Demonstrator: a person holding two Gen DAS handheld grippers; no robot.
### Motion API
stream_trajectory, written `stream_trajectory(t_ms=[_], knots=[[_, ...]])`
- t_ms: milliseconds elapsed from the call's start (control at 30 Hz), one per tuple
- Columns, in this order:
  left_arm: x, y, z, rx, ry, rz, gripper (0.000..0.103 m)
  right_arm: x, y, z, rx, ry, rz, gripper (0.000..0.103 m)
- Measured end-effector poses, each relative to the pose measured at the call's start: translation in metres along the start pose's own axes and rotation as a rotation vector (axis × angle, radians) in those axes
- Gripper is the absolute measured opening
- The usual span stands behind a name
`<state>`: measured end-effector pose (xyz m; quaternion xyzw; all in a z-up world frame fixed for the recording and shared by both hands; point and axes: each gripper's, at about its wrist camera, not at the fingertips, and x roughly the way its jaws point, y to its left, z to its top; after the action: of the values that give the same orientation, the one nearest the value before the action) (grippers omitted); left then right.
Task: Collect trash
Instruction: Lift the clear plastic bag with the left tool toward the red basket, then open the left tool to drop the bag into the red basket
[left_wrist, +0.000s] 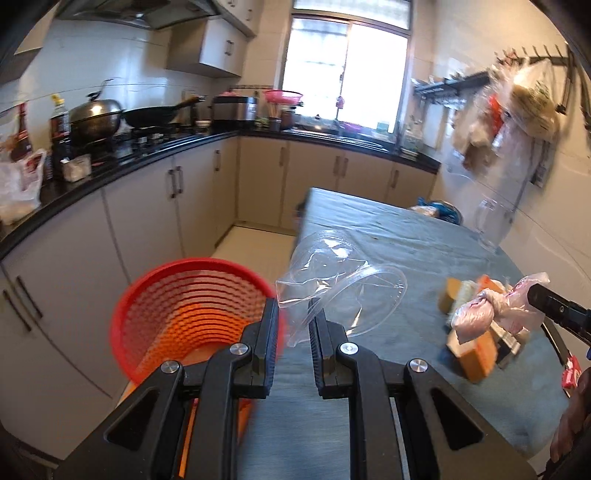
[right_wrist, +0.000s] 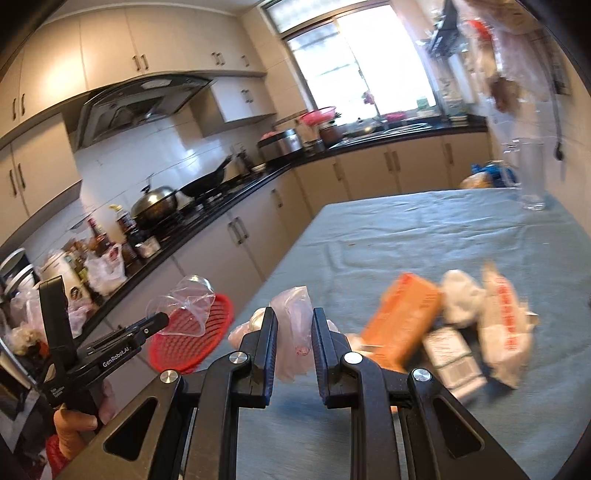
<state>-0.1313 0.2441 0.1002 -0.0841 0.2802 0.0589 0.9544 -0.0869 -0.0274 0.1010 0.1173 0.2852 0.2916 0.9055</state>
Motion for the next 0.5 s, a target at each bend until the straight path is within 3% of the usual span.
stream_trajectory(t_ms=[233,500], knots=[[-0.007,0.051,-0.007,-0.051,-0.003,0.102,0.015,0.045,0.046,0.003,-0.04,0.059,0.089,0.02],[0.006,0.091,-0.023,-0.1,0.036,0.183,0.016,0.106,0.092,-0.004,-0.098,0.139,0.124,0.02]])
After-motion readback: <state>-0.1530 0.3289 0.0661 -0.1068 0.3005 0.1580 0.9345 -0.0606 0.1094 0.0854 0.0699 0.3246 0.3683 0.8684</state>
